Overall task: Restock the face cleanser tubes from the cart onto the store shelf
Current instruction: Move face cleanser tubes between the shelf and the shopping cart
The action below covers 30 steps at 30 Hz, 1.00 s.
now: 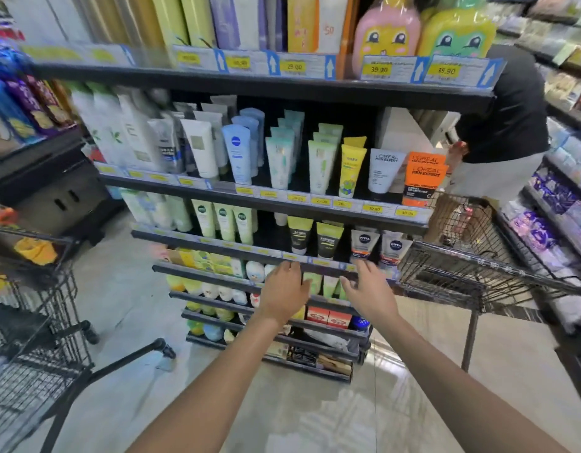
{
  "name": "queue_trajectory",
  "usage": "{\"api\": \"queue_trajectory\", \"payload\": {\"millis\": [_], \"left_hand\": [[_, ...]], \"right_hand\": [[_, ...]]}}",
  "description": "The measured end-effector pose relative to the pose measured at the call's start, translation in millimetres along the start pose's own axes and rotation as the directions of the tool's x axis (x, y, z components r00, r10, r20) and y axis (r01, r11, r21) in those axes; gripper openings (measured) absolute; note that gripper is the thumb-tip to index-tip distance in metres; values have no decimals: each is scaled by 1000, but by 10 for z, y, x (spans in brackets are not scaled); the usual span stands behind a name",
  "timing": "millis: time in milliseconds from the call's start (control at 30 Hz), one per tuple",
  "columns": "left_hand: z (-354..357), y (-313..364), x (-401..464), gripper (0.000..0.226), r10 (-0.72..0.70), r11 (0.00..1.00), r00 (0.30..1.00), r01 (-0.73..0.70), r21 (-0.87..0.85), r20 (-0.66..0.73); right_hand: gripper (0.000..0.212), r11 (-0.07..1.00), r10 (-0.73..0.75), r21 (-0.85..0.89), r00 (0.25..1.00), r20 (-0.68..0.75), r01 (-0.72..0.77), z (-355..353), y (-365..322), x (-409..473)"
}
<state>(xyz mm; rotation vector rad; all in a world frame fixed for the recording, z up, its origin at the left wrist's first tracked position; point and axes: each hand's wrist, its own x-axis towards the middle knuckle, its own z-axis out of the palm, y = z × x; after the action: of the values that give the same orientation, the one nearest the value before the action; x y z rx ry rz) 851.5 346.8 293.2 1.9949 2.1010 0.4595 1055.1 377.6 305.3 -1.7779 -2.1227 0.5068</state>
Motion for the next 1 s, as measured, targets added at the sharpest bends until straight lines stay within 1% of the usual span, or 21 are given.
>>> {"api": "queue_trajectory", "payload": {"millis": [100, 167, 233, 333, 400, 467, 533, 633, 767, 867, 1000], "left_hand": [[-250, -439, -426, 49, -55, 998, 998, 55, 10, -17], [-421, -773, -745, 48, -107, 994, 994, 108, 21, -12], [-569, -1135, -1099, 48, -159, 987, 987, 160, 24, -37], [-779, -1675, -1633, 41, -237, 970, 967, 242, 40, -93], [-921, -2018, -1984, 39, -315, 947, 942, 320, 31, -120], [-1037, -2348, -2331, 39, -383, 919, 911, 392, 32, -151], [-1139, -2674, -2662, 42, -445, 888, 878, 458, 40, -174], [-1278, -3105, -3103, 44, -570, 813, 804, 581, 25, -170], [-1416, -3620, -3579, 43, -656, 743, 720, 668, -28, -228], [-1537, -3945, -3815, 46, -725, 671, 644, 740, -43, -244], [-1708, -4419, -3983, 54, -803, 574, 550, 817, -48, -230]], "right_hand": [[59, 995, -89, -30, 995, 43, 90, 196, -475, -214], [60, 993, -110, -27, 990, 88, 113, 355, -844, -362], [61, 988, -143, -38, 979, 144, 150, 527, -1234, -520], [58, 965, -247, -41, 950, 190, 259, 805, -1832, -738], [55, 944, -313, -25, 921, 230, 328, 990, -2245, -872], [54, 918, -378, -12, 884, 276, 397, 1186, -2645, -992], [51, 875, -467, 13, 838, 282, 484, 1403, -3039, -1109], [51, 823, -561, 94, 774, 294, 560, 1755, -3584, -1284], [53, 723, -682, 170, 652, 333, 670, 2240, -4252, -1417], [55, 662, -735, 212, 565, 375, 719, 2584, -4710, -1460], [57, 615, -766, 253, 490, 416, 747, 3025, -5312, -1444]]}}
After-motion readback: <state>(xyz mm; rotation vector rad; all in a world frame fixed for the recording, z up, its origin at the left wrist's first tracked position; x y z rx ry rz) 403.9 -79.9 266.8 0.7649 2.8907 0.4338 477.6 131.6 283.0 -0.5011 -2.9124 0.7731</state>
